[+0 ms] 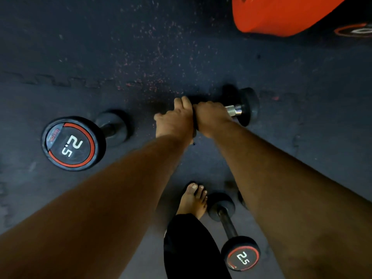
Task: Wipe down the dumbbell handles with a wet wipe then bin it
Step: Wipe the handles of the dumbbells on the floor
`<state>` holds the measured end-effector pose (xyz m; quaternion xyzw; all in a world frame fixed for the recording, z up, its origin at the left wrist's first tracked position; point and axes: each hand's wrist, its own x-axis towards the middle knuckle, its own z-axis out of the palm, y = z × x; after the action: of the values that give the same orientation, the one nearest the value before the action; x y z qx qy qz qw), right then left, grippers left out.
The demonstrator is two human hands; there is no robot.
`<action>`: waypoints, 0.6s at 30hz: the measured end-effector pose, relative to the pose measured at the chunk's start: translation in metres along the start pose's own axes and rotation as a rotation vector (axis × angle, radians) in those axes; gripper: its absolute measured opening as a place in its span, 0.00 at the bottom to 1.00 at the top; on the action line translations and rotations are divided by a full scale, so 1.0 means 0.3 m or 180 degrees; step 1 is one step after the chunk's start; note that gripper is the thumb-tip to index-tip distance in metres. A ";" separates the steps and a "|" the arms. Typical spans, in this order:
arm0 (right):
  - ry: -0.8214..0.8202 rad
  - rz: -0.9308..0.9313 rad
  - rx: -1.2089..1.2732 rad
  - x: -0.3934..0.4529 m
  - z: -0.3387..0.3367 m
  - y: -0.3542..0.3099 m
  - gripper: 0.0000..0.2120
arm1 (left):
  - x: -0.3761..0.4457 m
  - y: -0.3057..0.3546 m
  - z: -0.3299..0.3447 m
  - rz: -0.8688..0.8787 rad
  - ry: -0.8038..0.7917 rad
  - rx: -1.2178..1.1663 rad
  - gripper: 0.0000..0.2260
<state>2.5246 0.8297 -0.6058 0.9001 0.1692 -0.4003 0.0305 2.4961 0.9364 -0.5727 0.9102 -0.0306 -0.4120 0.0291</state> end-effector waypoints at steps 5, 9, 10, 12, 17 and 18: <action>0.0596 -0.0075 -0.0179 -0.171 0.156 0.030 0.33 | 0.008 0.001 -0.010 -0.0060 -0.0006 0.0011 0.52; 0.0625 -0.0104 -0.0217 -0.143 0.135 0.053 0.27 | 0.006 0.000 -0.003 -0.0044 0.0043 0.0054 0.53; 0.0540 -0.0079 -0.0138 -0.100 0.104 0.051 0.22 | 0.008 -0.001 -0.004 -0.0036 0.0035 0.0071 0.54; 0.0205 -0.0024 -0.0069 -0.024 0.035 0.049 0.13 | 0.009 -0.005 -0.009 0.0003 -0.0007 0.0113 0.57; 0.0596 0.0069 0.0012 -0.101 0.107 0.063 0.23 | 0.018 -0.003 -0.037 -0.0013 -0.0152 0.0114 0.58; 0.0704 0.0084 -0.0047 -0.141 0.139 0.066 0.29 | 0.019 -0.002 -0.035 -0.0027 -0.0162 0.0124 0.58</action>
<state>2.4753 0.7912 -0.6049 0.9407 0.1625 -0.2969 0.0235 2.5077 0.9367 -0.5702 0.8999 -0.0355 -0.4345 0.0089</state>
